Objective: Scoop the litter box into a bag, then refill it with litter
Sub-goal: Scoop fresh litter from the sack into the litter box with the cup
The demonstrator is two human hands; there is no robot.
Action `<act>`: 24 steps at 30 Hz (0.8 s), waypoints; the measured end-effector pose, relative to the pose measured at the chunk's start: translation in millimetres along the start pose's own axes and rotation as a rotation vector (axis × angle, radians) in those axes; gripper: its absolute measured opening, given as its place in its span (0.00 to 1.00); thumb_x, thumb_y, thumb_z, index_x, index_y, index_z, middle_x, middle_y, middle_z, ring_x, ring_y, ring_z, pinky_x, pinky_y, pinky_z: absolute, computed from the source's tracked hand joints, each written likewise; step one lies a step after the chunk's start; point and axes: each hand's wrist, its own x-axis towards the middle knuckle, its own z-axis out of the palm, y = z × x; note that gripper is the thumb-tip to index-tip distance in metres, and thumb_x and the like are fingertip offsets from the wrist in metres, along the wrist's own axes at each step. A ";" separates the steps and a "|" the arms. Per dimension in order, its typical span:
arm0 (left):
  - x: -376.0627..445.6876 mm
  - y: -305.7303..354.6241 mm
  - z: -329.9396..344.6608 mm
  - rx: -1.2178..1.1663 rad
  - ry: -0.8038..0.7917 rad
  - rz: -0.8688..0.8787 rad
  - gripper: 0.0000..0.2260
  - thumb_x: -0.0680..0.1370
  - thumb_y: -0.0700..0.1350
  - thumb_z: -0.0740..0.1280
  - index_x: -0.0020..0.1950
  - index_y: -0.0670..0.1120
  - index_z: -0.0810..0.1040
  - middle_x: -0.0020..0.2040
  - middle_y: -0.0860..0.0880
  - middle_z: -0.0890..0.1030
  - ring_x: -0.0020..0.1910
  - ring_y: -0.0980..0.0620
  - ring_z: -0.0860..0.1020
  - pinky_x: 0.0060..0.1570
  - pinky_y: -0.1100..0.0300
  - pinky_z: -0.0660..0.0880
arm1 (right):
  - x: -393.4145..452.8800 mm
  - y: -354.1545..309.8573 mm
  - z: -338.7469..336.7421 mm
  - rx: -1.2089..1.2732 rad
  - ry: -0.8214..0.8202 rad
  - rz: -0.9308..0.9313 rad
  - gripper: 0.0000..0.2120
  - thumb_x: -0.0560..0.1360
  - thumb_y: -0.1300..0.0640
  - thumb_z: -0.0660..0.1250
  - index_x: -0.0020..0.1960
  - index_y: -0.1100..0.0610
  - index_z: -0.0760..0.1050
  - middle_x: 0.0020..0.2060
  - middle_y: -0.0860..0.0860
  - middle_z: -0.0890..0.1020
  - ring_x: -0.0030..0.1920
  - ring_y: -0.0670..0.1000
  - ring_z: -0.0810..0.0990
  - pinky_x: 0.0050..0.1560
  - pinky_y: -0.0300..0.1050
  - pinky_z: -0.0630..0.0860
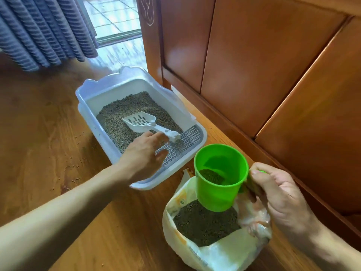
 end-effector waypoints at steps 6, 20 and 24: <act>60.6 -1.3 15.2 0.220 -0.108 -0.075 0.26 0.80 0.67 0.51 0.78 0.66 0.50 0.61 0.36 0.74 0.51 0.43 0.76 0.55 0.45 0.78 | 15.9 -4.9 5.8 0.105 -0.004 -0.043 0.16 0.73 0.58 0.59 0.27 0.56 0.64 0.24 0.54 0.60 0.26 0.49 0.63 0.25 0.35 0.67; 55.9 -16.6 30.9 -0.111 0.186 -0.285 0.03 0.81 0.40 0.64 0.51 0.46 0.77 0.57 0.43 0.81 0.40 0.55 0.75 0.35 0.63 0.72 | 20.8 -4.6 7.2 0.136 -0.045 0.026 0.15 0.74 0.57 0.62 0.29 0.56 0.66 0.24 0.50 0.63 0.24 0.48 0.65 0.23 0.35 0.69; 31.1 -15.1 18.1 -0.094 0.194 -0.219 0.03 0.83 0.42 0.61 0.55 0.48 0.73 0.60 0.42 0.80 0.47 0.49 0.77 0.46 0.54 0.75 | 20.3 -8.3 11.3 0.074 -0.036 -0.002 0.19 0.76 0.59 0.64 0.28 0.55 0.67 0.24 0.49 0.63 0.23 0.45 0.64 0.22 0.34 0.67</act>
